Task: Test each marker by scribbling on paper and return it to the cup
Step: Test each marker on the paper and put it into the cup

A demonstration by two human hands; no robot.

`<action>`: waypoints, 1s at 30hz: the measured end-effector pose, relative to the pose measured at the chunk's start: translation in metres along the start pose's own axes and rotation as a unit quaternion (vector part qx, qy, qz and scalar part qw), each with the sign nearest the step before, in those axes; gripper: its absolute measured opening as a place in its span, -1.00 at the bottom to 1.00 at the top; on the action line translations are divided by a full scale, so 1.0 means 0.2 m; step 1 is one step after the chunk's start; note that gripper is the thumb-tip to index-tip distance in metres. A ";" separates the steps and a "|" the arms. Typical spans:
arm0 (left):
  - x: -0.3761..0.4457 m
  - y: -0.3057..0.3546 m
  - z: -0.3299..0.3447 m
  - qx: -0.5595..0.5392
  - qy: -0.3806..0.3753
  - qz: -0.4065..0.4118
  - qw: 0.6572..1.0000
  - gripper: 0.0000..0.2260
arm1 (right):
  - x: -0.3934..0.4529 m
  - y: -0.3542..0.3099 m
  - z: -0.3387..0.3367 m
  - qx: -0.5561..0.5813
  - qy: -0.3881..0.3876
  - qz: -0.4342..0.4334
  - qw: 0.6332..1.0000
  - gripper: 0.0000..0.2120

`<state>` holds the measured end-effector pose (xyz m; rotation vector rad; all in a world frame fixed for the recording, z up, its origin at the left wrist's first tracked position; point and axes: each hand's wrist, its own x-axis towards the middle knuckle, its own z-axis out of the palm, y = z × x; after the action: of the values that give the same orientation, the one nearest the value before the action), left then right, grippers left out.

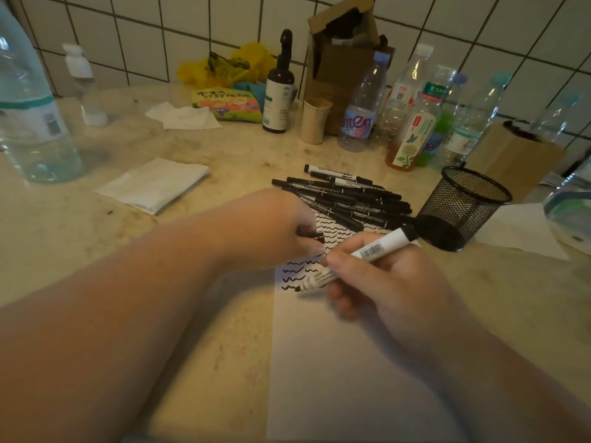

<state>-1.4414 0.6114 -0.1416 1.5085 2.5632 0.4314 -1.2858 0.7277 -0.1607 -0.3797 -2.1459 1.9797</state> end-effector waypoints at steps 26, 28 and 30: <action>0.00 -0.01 -0.01 -0.032 -0.020 -0.013 0.999 -0.74 | 0.01 0.01 -0.01 -0.117 0.054 -0.006 0.992 -0.87; -0.01 -0.01 -0.01 -0.047 -0.019 -0.014 0.999 -0.75 | 0.02 0.01 -0.03 -0.095 0.102 -0.024 0.990 -0.87; -0.01 -0.01 -0.03 -0.061 -0.022 -0.025 0.998 -0.75 | 0.03 0.01 -0.07 -0.076 0.154 -0.049 0.984 -0.88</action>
<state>-1.4436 0.6070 -0.1378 1.3944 2.4857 0.5336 -1.2860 0.7431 -0.1611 -0.5530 -2.0773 1.5904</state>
